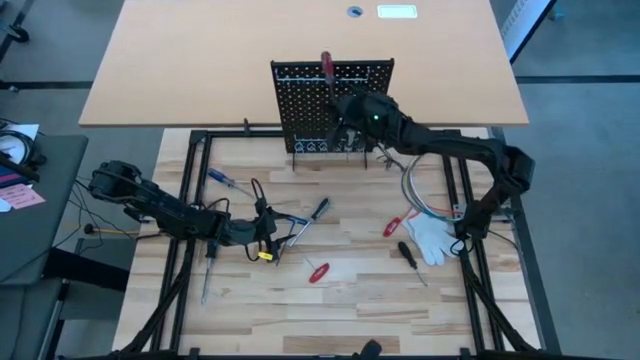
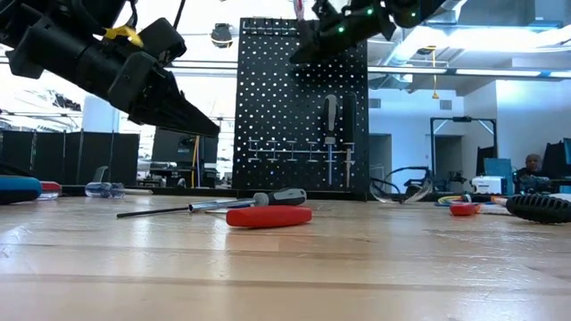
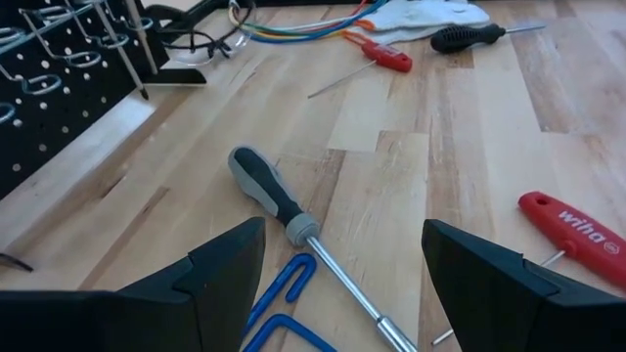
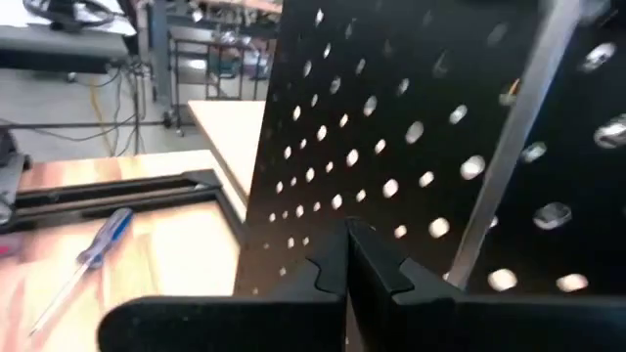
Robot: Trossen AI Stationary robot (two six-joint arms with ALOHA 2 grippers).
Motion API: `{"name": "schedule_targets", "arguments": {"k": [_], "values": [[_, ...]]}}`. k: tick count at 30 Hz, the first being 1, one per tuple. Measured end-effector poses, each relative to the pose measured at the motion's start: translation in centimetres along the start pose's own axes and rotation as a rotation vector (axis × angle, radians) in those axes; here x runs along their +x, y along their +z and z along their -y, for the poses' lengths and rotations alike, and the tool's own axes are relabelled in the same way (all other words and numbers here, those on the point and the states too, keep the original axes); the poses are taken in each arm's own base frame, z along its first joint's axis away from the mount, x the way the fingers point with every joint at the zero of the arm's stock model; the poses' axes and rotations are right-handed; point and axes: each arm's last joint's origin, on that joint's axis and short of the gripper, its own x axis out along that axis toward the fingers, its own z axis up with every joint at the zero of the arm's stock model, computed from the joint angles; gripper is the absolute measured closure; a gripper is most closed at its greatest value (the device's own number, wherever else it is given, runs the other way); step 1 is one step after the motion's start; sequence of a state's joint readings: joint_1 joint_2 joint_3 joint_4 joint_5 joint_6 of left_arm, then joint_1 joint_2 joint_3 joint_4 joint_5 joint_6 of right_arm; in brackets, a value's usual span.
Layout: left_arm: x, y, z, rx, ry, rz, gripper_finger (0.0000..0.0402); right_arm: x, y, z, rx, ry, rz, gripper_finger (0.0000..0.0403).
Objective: Hang tools onto peg board
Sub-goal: Hang the right transparent red screwdriver on the pegboard, then hang the clear safety goggles on the pegboard
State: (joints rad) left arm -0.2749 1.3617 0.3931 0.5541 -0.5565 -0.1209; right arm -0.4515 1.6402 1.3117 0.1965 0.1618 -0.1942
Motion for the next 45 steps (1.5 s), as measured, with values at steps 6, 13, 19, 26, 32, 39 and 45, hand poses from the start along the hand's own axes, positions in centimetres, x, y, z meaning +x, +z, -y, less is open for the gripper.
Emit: {"name": "schedule_targets", "arguments": {"k": [6, 13, 19, 26, 32, 39, 45], "values": [[0.0, 0.0, 0.0, -0.004, -0.001, 0.002, 0.0131, -0.6, 0.0, -2.0, -0.022, 0.067, -0.043, 0.0395], [0.0, 0.0, 0.0, -0.008, -0.001, 0.001, 0.0131, -3.6, 1.0, -5.9, -0.132, 0.213, -0.122, 0.0394], [0.0, -0.1, 0.0, -0.007, 0.000, -0.010, 0.0131, -8.2, 1.4, -7.8, -0.167, 0.337, -0.292, 0.0376], [0.0, -0.2, 0.0, -0.007, 0.001, -0.015, 0.0131, -12.5, -2.0, -7.0, -0.115, 0.327, -0.665, 0.0276], [0.0, -0.2, 0.0, -0.008, 0.001, -0.016, 0.0131, -14.0, -8.7, -6.9, 0.008, 0.193, -0.906, 0.0210], [-0.1, -0.2, 0.1, -0.007, -0.004, -0.015, 0.0131, -14.8, -15.4, -5.8, 0.014, -0.084, -0.975, 0.0202], [-0.1, -0.2, 0.1, -0.003, -0.004, -0.015, 0.0131, -13.1, -17.6, -3.8, 0.072, -0.146, -0.811, 0.0227]]}}
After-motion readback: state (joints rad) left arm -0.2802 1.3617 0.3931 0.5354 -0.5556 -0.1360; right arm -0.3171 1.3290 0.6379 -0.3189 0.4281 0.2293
